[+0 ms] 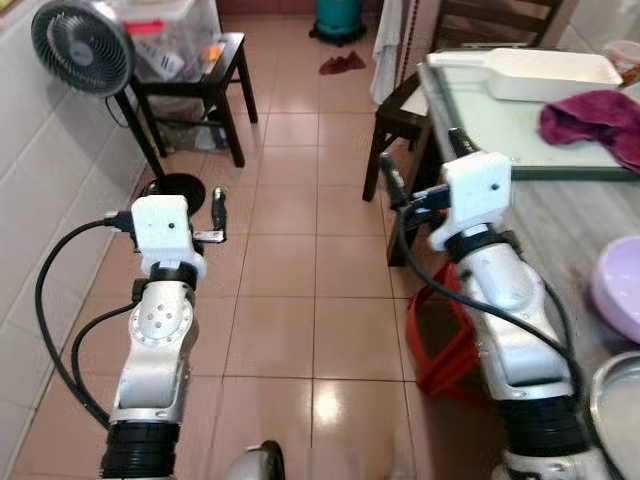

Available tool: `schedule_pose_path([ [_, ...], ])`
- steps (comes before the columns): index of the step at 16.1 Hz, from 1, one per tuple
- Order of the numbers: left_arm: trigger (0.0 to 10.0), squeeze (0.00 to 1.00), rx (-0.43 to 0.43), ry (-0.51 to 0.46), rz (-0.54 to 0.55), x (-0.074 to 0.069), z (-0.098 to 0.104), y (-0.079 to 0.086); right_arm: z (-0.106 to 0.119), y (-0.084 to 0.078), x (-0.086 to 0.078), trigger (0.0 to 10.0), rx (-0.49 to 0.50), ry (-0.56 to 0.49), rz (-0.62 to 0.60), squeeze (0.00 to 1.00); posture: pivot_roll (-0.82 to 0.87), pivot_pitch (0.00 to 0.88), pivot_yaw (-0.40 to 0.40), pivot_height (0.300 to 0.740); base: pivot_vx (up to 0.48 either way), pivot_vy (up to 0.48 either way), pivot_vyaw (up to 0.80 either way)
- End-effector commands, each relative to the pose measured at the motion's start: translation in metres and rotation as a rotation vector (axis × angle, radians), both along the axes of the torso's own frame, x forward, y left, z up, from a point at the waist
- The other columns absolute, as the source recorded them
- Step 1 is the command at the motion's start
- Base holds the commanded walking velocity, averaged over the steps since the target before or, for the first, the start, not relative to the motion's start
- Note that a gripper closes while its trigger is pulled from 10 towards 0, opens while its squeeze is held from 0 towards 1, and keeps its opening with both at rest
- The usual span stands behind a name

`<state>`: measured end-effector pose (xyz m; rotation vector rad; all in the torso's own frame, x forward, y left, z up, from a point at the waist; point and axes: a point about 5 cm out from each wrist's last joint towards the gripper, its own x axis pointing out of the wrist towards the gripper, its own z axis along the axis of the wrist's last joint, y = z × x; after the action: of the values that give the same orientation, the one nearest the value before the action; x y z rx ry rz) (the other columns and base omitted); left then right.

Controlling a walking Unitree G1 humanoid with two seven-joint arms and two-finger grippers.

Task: Setting the table

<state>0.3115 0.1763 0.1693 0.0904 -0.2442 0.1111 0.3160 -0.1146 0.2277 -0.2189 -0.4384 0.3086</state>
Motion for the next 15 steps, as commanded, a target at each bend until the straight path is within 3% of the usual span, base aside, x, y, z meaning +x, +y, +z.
schedule_pose_path([
  [1, 10.0, 0.00, -0.005, 0.007, -0.007, 0.000, -0.001, -0.003, -0.002, -0.007, 0.001, 10.0, 0.003, 0.014, -0.025, 0.00, -0.12, 0.168, 0.023, 0.740, 0.000, 0.341, 0.00],
  [12, 10.0, 0.00, 0.000, 0.032, -0.015, 0.001, -0.008, -0.006, -0.012, -0.009, 0.005, 10.0, -0.012, 0.041, -0.043, 0.00, -0.12, 0.170, 0.026, 0.740, 0.000, 0.346, 0.00],
  [15, 10.0, 0.00, -0.002, 0.066, -0.011, 0.001, -0.020, -0.005, -0.023, -0.012, 0.008, 10.0, -0.016, 0.077, -0.062, 0.00, -0.12, 0.170, 0.026, 0.740, 0.000, 0.334, 0.00],
])
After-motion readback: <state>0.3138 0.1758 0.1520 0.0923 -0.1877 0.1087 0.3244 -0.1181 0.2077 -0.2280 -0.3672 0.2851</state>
